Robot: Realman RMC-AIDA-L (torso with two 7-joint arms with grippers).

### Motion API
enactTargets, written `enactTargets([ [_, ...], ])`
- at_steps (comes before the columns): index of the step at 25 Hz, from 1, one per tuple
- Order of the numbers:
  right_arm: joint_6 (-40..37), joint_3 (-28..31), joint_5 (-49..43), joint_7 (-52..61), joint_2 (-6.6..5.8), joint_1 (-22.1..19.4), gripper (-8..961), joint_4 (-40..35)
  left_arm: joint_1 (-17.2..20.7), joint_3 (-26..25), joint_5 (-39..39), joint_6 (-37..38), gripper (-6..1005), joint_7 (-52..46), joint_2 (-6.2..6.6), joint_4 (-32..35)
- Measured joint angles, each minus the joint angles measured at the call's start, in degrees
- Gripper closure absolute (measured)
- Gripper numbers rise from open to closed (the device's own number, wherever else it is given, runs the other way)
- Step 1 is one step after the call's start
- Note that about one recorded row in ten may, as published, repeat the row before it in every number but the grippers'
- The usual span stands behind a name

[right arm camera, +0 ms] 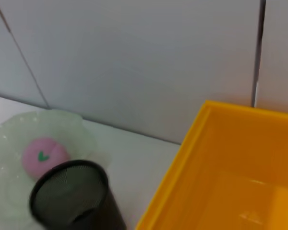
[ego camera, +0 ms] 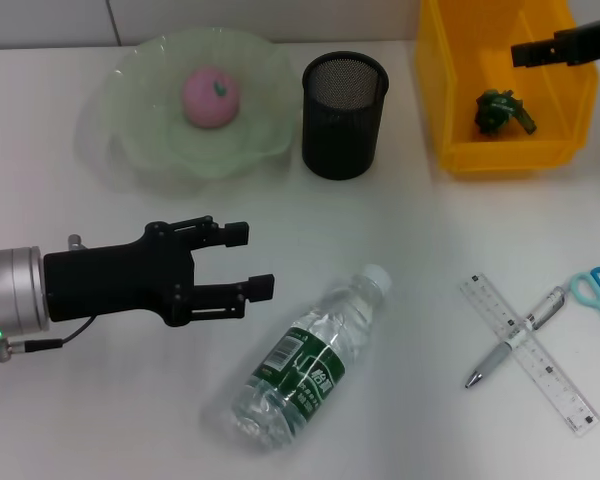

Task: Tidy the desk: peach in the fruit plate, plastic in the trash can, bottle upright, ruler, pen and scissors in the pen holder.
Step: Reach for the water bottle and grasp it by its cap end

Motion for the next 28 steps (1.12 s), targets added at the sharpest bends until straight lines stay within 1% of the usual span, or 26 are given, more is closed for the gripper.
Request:
enactTargets([
  [2, -2.87, 0.40, 2.36, -1.83, 1.01, -2.44, 250, -3.40, 0.09, 0.00, 0.00, 0.00, 189, -0.04, 0.01, 0.09],
  [4, -4.97, 0.49, 6.76, -3.90, 1.07, -4.43, 245, -4.72, 0.12, -0.07, 0.00, 0.00, 189, -0.07, 0.04, 0.16],
  [6, -7.34, 0.48, 12.21, -6.19, 0.69, -6.33, 241, -5.03, 0.12, -0.08, 0.00, 0.00, 189, -0.08, 0.07, 0.16],
  [7, -7.34, 0.48, 12.21, -6.19, 0.69, -6.33, 239, -5.03, 0.12, -0.08, 0.00, 0.00, 189, -0.08, 0.07, 0.16],
  [8, -9.82, 0.48, 17.70, -8.57, 0.17, -8.00, 237, -4.64, 0.13, -0.09, 0.00, 0.00, 189, -0.08, 0.09, 0.16],
  [9, -9.82, 0.48, 17.70, -8.57, 0.17, -8.00, 234, -4.64, 0.13, -0.09, 0.00, 0.00, 189, -0.08, 0.09, 0.16],
  [12, -13.53, 0.57, 24.10, -12.02, -0.38, -10.20, 228, -3.22, 0.13, -0.09, 0.00, -0.01, 189, -0.09, 0.15, 0.22],
  [13, -16.02, 0.82, 27.19, -14.57, -0.42, -11.40, 226, -1.74, 0.13, -0.09, 0.00, -0.01, 189, -0.09, 0.17, 0.25],
  [15, -17.16, 1.21, 28.63, -16.16, -0.39, -11.90, 221, -0.68, 0.13, -0.09, 0.00, -0.01, 189, -0.09, 0.17, 0.25],
  [16, -19.13, 2.11, 30.74, -18.89, -0.12, -12.65, 219, 1.47, 0.13, -0.12, 0.00, -0.01, 189, -0.09, 0.20, 0.26],
  [17, -19.13, 2.11, 30.74, -18.89, -0.12, -12.65, 217, 1.47, 0.13, -0.14, 0.00, -0.01, 189, -0.11, 0.22, 0.29],
  [18, -20.40, 3.05, 31.66, -21.39, 0.24, -13.24, 215, 3.86, 0.13, -0.17, 0.00, -0.01, 189, -0.15, 0.26, 0.38],
  [20, -20.77, 3.31, 31.79, -22.29, 0.41, -13.53, 210, 5.05, 0.13, -0.19, 0.00, -0.03, 188, -0.17, 0.28, 0.44],
  [21, -21.55, 3.63, 31.94, -24.18, 0.72, -14.04, 208, 7.48, 0.13, -0.21, 0.00, -0.07, 188, -0.17, 0.28, 0.44],
  [22, -21.55, 3.63, 31.94, -24.18, 0.72, -14.04, 206, 7.48, 0.13, -0.21, 0.00, -0.07, 188, -0.17, 0.28, 0.44],
  [23, -22.57, 4.60, 32.04, -26.85, 0.80, -14.27, 204, 10.65, 0.13, -0.21, 0.00, -0.07, 188, -0.17, 0.28, 0.44],
  [24, -22.57, 4.60, 32.04, -26.85, 0.80, -14.27, 202, 10.65, 0.13, -0.24, 0.00, -0.13, 188, -0.17, 0.28, 0.44],
  [27, -25.58, 7.98, 32.08, -31.68, 0.65, -14.33, 195, 15.03, -0.03, -0.29, 0.00, -0.24, 188, -0.31, 0.38, 0.48],
  [28, -28.69, 10.96, 32.11, -35.27, 0.20, -14.36, 194, 18.27, -0.24, -0.29, 0.00, -0.19, 188, -0.90, 0.56, 0.61],
])
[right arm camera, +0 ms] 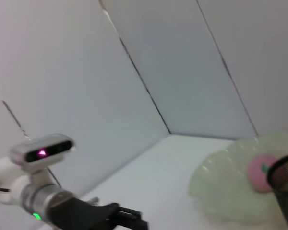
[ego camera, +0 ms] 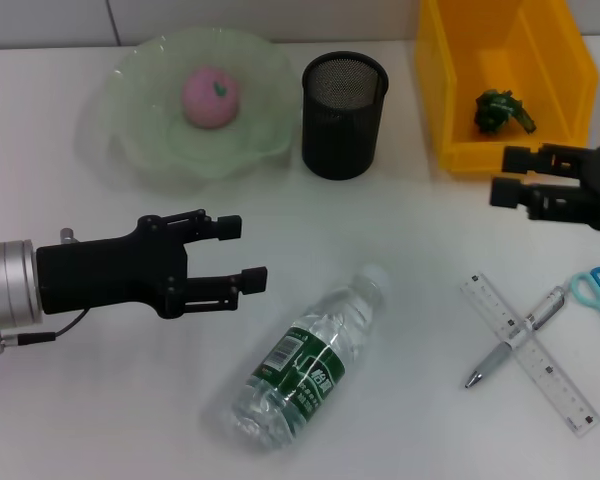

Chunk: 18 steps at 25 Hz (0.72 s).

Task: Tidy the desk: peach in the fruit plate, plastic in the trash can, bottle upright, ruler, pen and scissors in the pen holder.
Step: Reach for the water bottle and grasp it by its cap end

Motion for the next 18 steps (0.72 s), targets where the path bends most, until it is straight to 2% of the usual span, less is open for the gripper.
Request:
enactTargets([
  [2, -1.01, 0.82, 0.00, -1.25, -0.23, -0.04, 192, 1.01, -0.10, 0.00, 0.00, -0.04, 188, -0.72, 0.07, 0.26],
  [4, -3.05, 2.07, -0.04, -4.22, -1.04, -0.49, 190, 3.03, -0.23, 0.01, 0.12, -0.17, 188, -2.15, 0.15, 0.89],
  [9, -3.31, 2.30, -0.93, -11.16, -2.10, -3.02, 190, 5.39, -0.73, 0.85, 0.55, -0.08, 188, -11.03, 0.22, 4.97],
  [13, -3.15, 2.26, -3.59, -16.55, -2.15, -5.00, 189, 6.03, -1.00, 4.20, 1.66, 1.02, 188, -21.41, -0.35, 12.28],
  [16, -2.74, 2.67, -5.80, -19.78, -2.07, -6.13, 189, 6.79, -2.16, 9.57, 3.13, 0.08, 188, -32.34, -0.68, 18.70],
  [18, -2.60, 3.40, -6.52, -21.89, -2.12, -6.85, 189, 7.67, -2.16, 9.57, 3.13, 0.08, 188, -32.34, -0.68, 18.70],
])
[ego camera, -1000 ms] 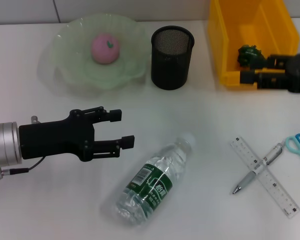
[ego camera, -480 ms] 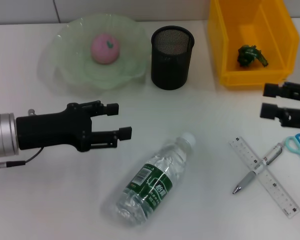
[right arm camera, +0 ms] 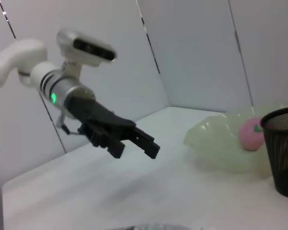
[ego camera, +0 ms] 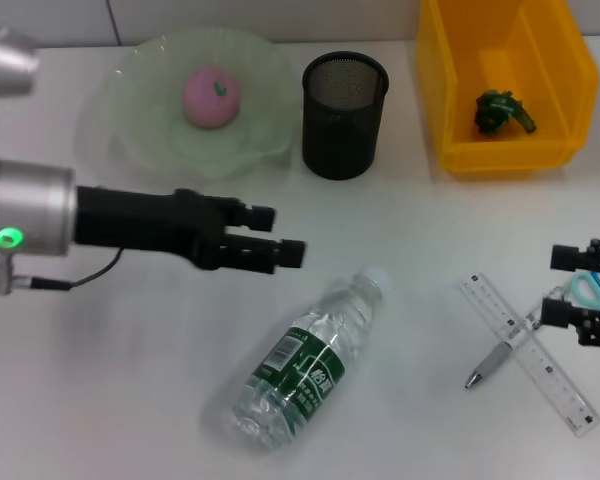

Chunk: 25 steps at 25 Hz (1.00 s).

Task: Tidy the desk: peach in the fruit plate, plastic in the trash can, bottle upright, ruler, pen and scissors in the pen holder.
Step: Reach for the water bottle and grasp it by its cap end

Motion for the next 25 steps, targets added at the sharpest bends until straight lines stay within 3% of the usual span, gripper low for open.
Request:
enactTargets([
  [1, 0.03, 0.39, -0.06, -1.26, -0.01, -0.43, 189, 0.44, -0.93, 1.98, 0.72, -0.69, 188, -4.53, -0.02, 1.67],
  [2, 0.06, 0.89, -0.10, -3.58, -0.03, -1.16, 189, 1.11, -4.47, 5.54, 4.17, -2.47, 188, -15.23, -0.07, 3.43],
  [5, 0.22, 1.02, -0.12, -5.51, -0.03, -1.87, 189, 1.83, -6.31, 6.74, 5.36, -2.85, 188, -17.80, -0.19, 3.52],
  [6, 0.62, 1.04, -0.12, -6.24, -0.03, -2.19, 189, 2.35, -9.44, 8.84, 8.17, -4.12, 188, -23.42, -0.38, 3.47],
  [10, 2.97, 1.05, -0.39, -7.27, -0.03, -2.78, 188, 3.47, -9.44, 8.84, 8.17, -4.12, 188, -23.42, -0.38, 3.47],
  [11, 3.47, 1.05, -0.58, -7.47, -0.03, -2.81, 188, 3.65, -14.99, 16.44, 10.83, -10.30, 188, -32.73, -0.48, 2.95],
  [12, 3.87, 1.05, -0.79, -7.58, -0.03, -2.82, 188, 3.74, -16.73, 20.83, 11.62, -14.25, 188, -36.33, -0.66, 2.96],
  [14, 4.58, 1.05, -1.18, -7.69, 0.09, -2.82, 189, 3.84, -17.20, 22.35, 11.87, -15.50, 188, -37.30, -0.73, 2.96],
  [18, 5.82, 1.05, -1.50, -8.29, 0.44, -2.82, 190, 3.88, -18.61, 31.99, 13.19, -24.45, 188, -43.16, -0.85, 2.97],
  [25, 5.55, 1.13, -1.20, -8.37, 0.45, -2.68, 188, 3.88, -17.82, 42.81, 12.85, -32.01, 189, -48.82, -0.82, 3.51],
])
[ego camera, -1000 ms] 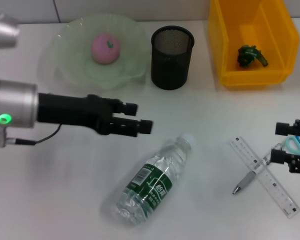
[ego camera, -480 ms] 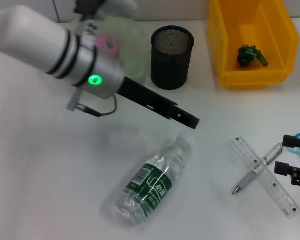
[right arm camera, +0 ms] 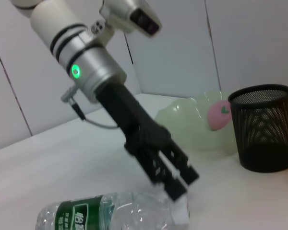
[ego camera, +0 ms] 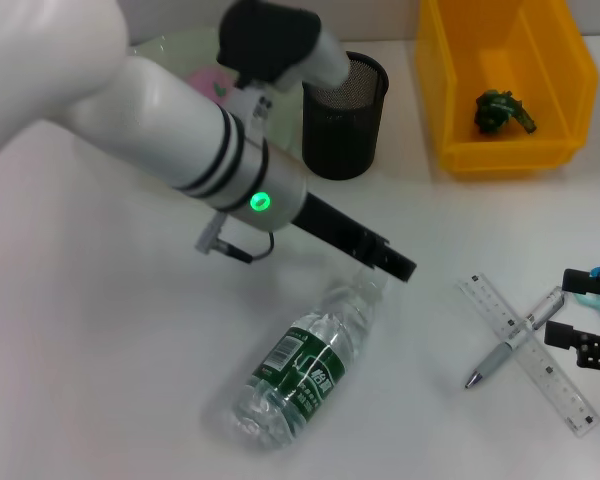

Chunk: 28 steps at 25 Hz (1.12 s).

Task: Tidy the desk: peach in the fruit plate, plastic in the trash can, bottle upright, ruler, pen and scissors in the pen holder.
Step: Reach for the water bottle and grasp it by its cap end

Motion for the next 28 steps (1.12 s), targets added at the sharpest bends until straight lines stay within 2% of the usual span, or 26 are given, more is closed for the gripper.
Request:
enactTargets([
  [6, 0.12, 0.02, 0.08, -0.03, 0.00, 0.50, 189, 0.00, 0.66, 4.14, -0.06, -1.55, 199, -2.07, 0.00, 1.59],
  [18, 0.26, 0.06, 0.18, -0.05, 0.02, 1.35, 189, 0.00, 0.22, 4.55, 5.02, -0.32, 219, -4.16, 0.00, 1.67],
  [28, 0.91, 0.10, 0.18, -0.05, 0.24, 2.00, 190, 0.06, -0.28, 4.60, 6.10, 0.20, 236, -4.27, 0.00, 1.39],
])
